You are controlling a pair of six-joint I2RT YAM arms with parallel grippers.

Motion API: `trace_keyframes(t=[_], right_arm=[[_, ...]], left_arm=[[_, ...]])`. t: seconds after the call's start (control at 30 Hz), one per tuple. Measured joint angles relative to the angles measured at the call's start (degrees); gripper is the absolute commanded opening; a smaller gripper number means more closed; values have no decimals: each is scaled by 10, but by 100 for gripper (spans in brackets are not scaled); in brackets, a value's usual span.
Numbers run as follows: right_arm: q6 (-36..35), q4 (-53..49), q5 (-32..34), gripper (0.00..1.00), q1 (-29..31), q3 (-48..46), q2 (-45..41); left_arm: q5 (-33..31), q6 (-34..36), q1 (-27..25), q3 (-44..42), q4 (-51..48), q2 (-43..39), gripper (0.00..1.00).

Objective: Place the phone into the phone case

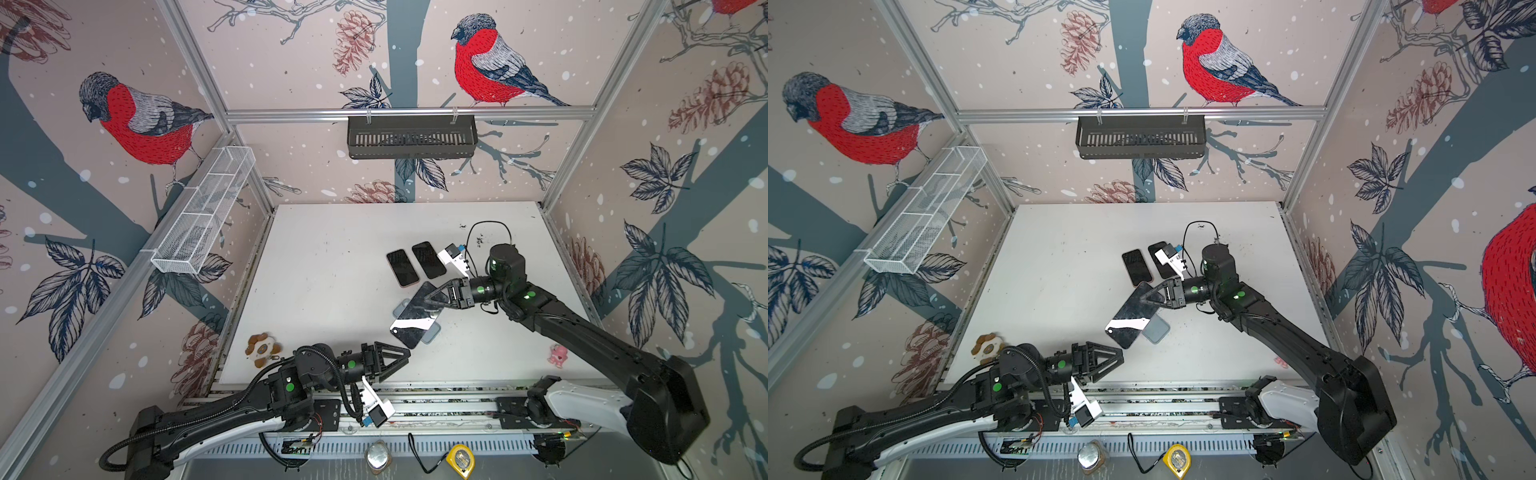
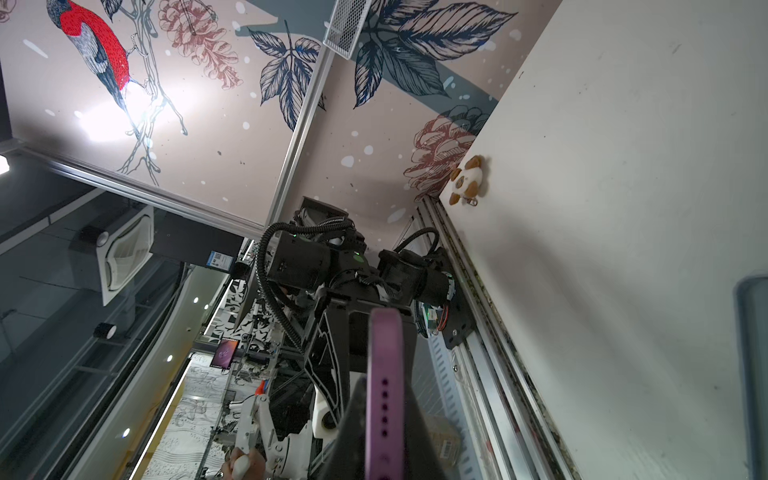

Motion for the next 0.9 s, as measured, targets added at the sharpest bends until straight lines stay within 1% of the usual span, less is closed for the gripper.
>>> trace_keyframes(t=[0.1, 0.17, 0.2, 0.23, 0.3, 0.37, 0.43, 0.47, 0.57, 0.63, 0.7, 0.83, 0.9], right_arm=[[-37, -59, 13, 3, -20, 39, -12], [-77, -118, 41, 2, -34, 78, -18], [-93, -143, 59, 2, -39, 96, -19], [-112, -174, 87, 2, -43, 119, -19], [-145, -230, 147, 1, -46, 165, -14], [-171, -272, 211, 1, -46, 213, -7], [-184, -291, 263, 1, -46, 243, -7], [-193, -296, 287, 1, -46, 256, -8], [-196, -301, 344, 1, -46, 274, -14], [-196, -292, 362, 1, -46, 271, -19], [-195, -275, 372, 1, -45, 256, -22], [-192, -225, 389, 1, -32, 184, -32], [-191, -192, 396, 1, -21, 129, -48]], left_arm=[[-5, -36, -5, -11, 0, -1, 98], [-21, -90, -6, -12, 14, 5, 98], [-32, -131, -6, -12, 26, 7, 98], [-49, -191, -6, -9, 41, 11, 98], [-111, -328, -7, 13, 71, 25, 98], [-215, -492, -7, 66, 90, 52, 98], [-303, -614, -6, 119, 90, 72, 98], [-336, -669, -6, 140, 87, 81, 98], [-394, -780, -6, 165, 83, 99, 97], [-421, -837, -3, 171, 68, 110, 96], [-434, -885, 5, 187, 44, 125, 94], [-431, -974, 38, 225, -10, 156, 95], [-415, -1011, 61, 227, -24, 165, 93]])
